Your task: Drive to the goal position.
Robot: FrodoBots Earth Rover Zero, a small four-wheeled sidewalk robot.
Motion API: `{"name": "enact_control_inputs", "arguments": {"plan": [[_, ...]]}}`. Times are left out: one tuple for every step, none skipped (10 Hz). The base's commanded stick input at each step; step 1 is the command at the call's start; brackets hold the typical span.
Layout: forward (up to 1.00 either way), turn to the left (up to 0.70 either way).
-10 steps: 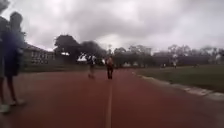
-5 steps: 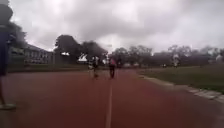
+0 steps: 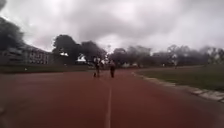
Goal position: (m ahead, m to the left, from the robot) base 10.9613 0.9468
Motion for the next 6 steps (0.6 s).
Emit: {"name": "enact_control_inputs", "arguments": {"plan": [[0.5, 0.02], [0.5, 0.02], [0.5, 0.02], [0.5, 0.02], [0.5, 0.02], [0.5, 0.02]]}}
